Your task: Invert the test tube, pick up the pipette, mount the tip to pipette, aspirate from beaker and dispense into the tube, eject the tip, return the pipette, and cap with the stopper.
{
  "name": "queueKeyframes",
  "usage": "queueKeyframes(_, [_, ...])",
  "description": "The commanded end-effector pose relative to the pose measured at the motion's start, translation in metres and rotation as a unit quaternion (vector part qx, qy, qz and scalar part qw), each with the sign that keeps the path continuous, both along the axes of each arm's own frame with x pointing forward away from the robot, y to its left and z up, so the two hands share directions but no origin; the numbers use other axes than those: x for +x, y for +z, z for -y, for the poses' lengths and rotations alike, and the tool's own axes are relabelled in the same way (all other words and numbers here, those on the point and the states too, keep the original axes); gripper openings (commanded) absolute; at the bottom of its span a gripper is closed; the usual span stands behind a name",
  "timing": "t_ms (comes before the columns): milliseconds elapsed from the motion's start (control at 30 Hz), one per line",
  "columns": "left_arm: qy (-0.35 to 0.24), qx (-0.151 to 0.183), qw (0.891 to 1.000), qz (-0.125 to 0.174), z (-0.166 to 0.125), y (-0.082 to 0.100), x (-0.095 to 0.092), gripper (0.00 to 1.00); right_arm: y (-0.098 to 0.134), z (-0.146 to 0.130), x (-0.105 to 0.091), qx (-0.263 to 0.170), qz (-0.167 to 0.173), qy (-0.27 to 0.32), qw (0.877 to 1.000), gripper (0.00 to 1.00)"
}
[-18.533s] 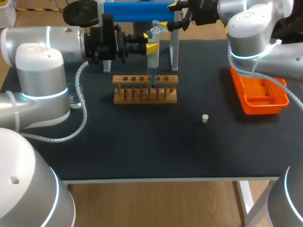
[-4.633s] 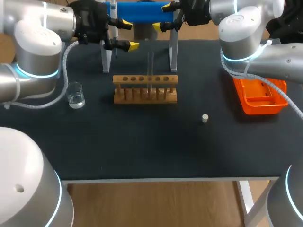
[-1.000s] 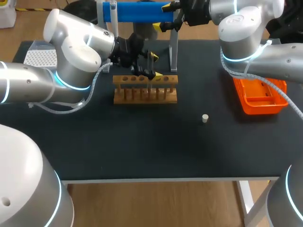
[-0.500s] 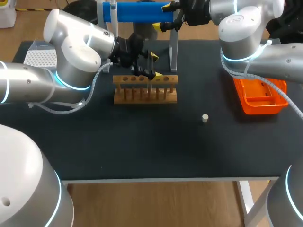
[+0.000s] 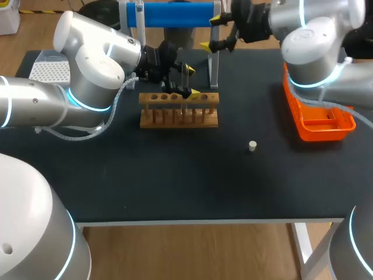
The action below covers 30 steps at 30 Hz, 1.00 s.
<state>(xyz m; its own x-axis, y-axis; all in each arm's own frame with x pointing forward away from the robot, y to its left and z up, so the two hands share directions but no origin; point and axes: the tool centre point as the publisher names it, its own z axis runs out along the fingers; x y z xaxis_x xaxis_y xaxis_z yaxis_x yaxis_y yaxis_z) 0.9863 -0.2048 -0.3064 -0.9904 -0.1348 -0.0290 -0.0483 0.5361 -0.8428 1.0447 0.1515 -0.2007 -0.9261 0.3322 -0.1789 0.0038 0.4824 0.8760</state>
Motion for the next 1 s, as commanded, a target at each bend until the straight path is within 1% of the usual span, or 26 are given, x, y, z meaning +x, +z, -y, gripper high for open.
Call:
queueKeyframes(33, [0.000, 0.000, 1.000, 0.000, 0.000, 0.000, 0.000, 1.00, 0.013, 0.056, -0.053, 0.002, -0.003, -0.012, 1.000, 1.00])
queueKeyframes(233, [0.000, 0.000, 1.000, 0.000, 0.000, 0.000, 0.000, 1.00, 0.003, 0.095, -0.093, 0.008, -0.019, -0.026, 0.999, 1.00])
queueKeyframes(367, [0.000, 0.000, 1.000, 0.000, 0.000, 0.000, 0.000, 1.00, -0.008, 0.116, -0.116, 0.015, -0.026, -0.049, 0.998, 1.00])
queueKeyframes(467, [0.000, 0.000, 1.000, 0.000, 0.000, 0.000, 0.000, 1.00, -0.017, 0.128, -0.137, 0.018, -0.022, -0.059, 0.998, 1.00])
queueKeyframes(633, [0.000, 0.000, 1.000, 0.000, 0.000, 0.000, 0.000, 1.00, -0.041, 0.141, -0.164, 0.032, -0.024, -0.075, 0.996, 1.00])
queueKeyframes(733, [0.000, 0.000, 1.000, 0.000, 0.000, 0.000, 0.000, 1.00, -0.056, 0.147, -0.176, 0.040, -0.031, -0.091, 0.995, 1.00])
queueKeyframes(800, [0.000, 0.000, 1.000, 0.000, 0.000, 0.000, 0.000, 1.00, -0.067, 0.151, -0.182, 0.037, -0.039, -0.103, 0.993, 1.00])
queueKeyframes(933, [0.000, 0.000, 1.000, 0.000, 0.000, 0.000, 0.000, 1.00, -0.086, 0.153, -0.193, 0.045, -0.052, -0.115, 0.991, 1.00])
queueKeyframes(1000, [0.000, 0.000, 1.000, 0.000, 0.000, 0.000, 0.000, 1.00, -0.096, 0.154, -0.197, 0.047, -0.053, -0.120, 0.990, 1.00])
